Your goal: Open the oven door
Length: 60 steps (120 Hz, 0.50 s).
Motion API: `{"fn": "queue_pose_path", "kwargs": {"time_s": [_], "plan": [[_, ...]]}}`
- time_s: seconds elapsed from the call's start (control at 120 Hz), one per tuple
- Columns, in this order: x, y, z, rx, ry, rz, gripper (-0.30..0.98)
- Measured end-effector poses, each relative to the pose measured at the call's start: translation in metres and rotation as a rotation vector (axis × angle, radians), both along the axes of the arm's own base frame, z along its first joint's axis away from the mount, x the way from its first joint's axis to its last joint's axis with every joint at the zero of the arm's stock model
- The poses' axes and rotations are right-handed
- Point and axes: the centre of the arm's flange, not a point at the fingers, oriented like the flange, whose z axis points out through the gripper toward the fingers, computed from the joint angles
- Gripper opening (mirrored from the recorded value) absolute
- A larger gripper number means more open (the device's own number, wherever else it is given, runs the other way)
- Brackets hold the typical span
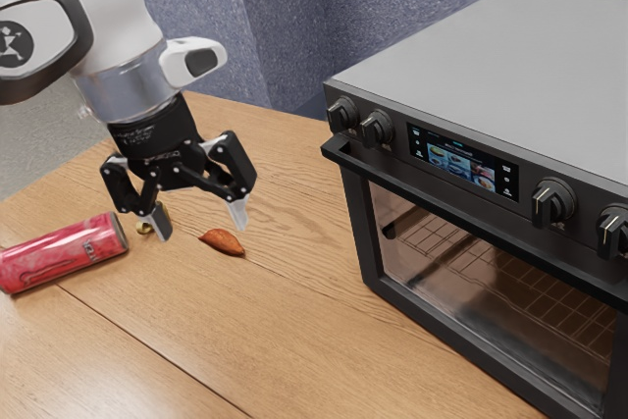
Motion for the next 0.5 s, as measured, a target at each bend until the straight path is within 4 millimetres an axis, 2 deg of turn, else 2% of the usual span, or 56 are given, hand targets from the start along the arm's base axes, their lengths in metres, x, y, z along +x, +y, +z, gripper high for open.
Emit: {"fn": "queue_pose_path", "kwargs": {"time_s": [0.075, 0.117, 0.175, 0.217, 0.267, 0.383, 0.5], "plan": [[-0.009, -0.005, 0.002, -0.01, -0.01, -0.007, 0.69], [-0.033, -0.004, 0.008, -0.028, -0.038, -0.02, 0.69], [-0.067, 0.011, 0.01, -0.063, -0.09, -0.012, 0.69], [-0.078, 0.017, 0.005, -0.085, -0.131, -0.003, 0.69], [-0.075, 0.006, -0.004, -0.121, -0.184, 0.0, 0.68], [-0.065, -0.046, -0.001, -0.216, -0.304, 0.005, 0.69], [-0.052, -0.076, 0.001, -0.289, -0.382, 0.068, 0.69]]}}
